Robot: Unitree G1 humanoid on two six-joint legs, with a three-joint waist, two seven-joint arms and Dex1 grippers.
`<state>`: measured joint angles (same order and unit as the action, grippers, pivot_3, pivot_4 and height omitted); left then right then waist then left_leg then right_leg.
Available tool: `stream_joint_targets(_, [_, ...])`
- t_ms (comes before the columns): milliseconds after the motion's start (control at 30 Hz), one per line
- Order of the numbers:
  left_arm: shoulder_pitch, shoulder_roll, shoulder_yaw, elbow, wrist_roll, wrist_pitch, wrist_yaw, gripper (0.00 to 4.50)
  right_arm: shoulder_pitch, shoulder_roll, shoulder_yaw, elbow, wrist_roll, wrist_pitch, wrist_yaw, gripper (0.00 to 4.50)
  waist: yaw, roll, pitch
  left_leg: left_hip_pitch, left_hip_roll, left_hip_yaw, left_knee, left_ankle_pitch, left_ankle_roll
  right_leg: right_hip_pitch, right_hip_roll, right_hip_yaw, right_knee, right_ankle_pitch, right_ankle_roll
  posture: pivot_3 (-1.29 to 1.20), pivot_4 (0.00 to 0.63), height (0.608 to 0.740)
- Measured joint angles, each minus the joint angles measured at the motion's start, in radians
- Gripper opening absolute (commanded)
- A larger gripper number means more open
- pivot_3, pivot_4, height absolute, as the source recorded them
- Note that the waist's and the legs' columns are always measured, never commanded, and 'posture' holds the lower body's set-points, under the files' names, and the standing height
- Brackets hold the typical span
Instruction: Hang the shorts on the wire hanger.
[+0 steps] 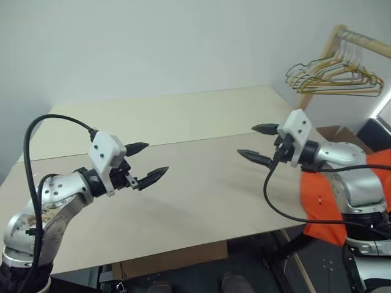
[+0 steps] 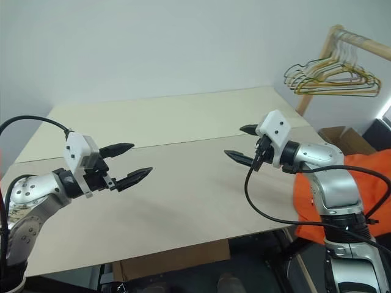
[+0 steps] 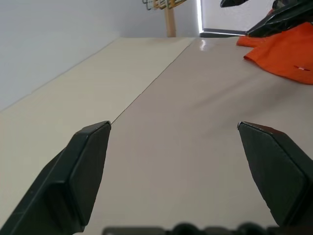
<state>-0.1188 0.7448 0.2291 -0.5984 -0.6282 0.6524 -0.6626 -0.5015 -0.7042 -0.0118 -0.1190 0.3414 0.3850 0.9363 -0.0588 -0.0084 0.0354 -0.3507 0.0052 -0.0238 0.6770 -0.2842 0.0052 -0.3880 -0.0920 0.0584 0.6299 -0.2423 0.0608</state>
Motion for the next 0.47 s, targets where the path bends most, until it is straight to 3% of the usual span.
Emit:
stream_joint_targets(200, [0.009,0.008,0.013,0.000,0.000,-0.001,-0.016,4.50,0.005,0.000,0.002,-0.002,-0.005,-0.013,0.022,4.49,0.051,-0.001,0.000,0.000,0.000,0.001,0.001,0.001,-0.001,0.000,0.000,0.000,0.000,0.001,-0.001,0.04,0.000,0.740])
stream_joint_targets(467, [0.016,0.009,0.013,-0.004,0.002,0.000,-0.015,4.50,0.024,-0.001,0.016,-0.019,-0.026,-0.040,0.044,4.49,0.059,-0.001,0.000,0.000,0.000,0.001,0.001,0.001,-0.002,0.000,0.001,0.000,0.000,0.001,-0.001,0.05,0.000,0.740])
